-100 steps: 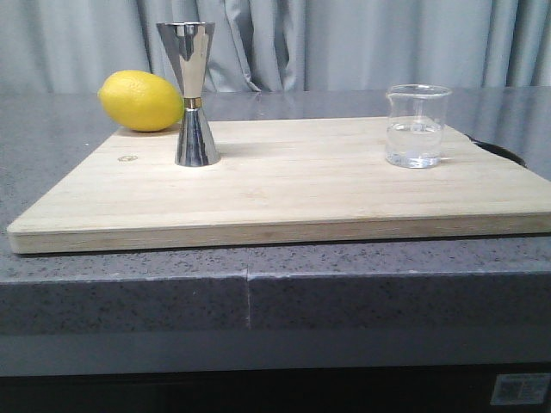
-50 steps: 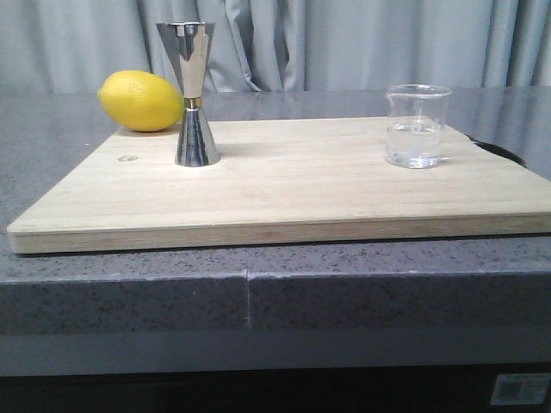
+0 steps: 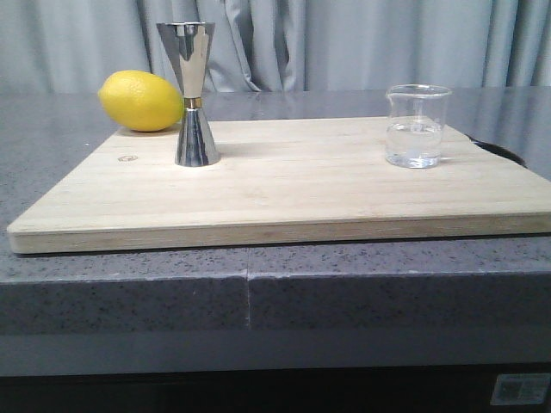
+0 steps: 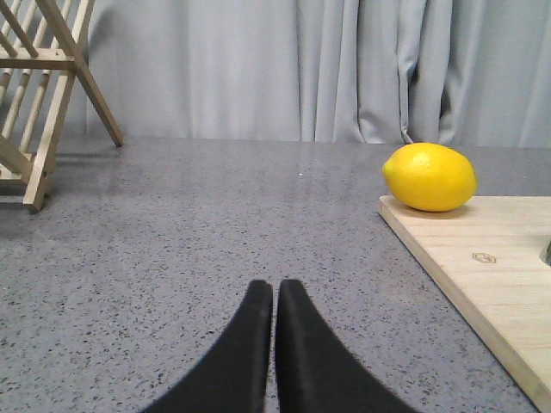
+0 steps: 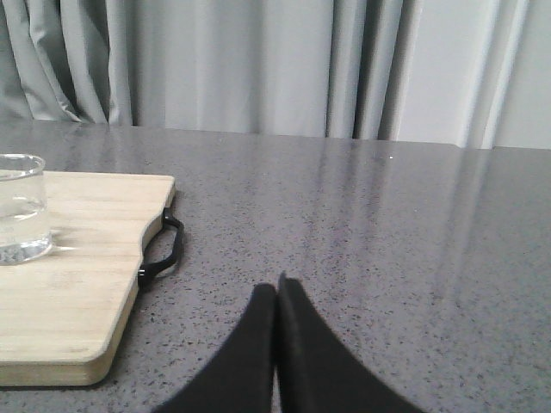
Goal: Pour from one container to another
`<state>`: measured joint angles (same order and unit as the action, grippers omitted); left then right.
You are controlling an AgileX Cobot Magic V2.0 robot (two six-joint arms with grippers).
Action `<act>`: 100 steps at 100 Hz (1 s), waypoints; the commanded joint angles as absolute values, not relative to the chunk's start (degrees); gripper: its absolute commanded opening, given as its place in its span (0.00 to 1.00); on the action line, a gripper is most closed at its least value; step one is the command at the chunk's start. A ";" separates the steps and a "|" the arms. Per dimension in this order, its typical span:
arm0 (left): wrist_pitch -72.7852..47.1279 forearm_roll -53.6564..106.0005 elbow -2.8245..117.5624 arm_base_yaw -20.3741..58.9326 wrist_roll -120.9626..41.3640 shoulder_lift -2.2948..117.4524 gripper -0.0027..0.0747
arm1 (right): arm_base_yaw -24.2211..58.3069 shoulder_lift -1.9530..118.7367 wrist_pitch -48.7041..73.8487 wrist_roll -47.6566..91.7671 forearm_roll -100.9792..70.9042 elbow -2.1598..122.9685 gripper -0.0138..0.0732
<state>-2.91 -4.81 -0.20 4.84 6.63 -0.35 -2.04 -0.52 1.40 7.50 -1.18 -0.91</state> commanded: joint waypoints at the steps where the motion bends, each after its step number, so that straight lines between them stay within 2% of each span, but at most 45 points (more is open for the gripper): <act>1: 1.76 -4.29 -1.85 4.76 7.18 -1.60 0.01 | -2.39 -1.62 -3.42 7.53 -0.85 -1.20 0.10; 27: 6.98 -2.39 -1.85 4.76 7.18 -1.60 0.01 | -2.39 -1.62 -8.05 7.53 -3.08 -1.20 0.10; 47: 6.20 0.64 1.02 4.76 7.18 -1.60 0.01 | -2.39 -1.62 -5.10 7.42 -8.60 1.70 0.10; 67: -6.84 4.22 11.81 4.76 7.18 -0.35 0.01 | -2.39 -0.62 1.16 7.42 -8.60 11.26 0.10; 90: -9.42 4.57 26.42 4.76 7.18 7.04 0.01 | -2.39 6.03 5.53 7.42 -8.60 22.70 0.10; 100: -14.04 4.57 33.51 4.76 7.18 11.94 0.01 | -2.39 9.80 8.35 7.42 -8.60 28.47 0.10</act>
<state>-14.22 3.92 26.75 4.84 6.63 7.07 -2.04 5.90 9.86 7.41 -8.48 22.38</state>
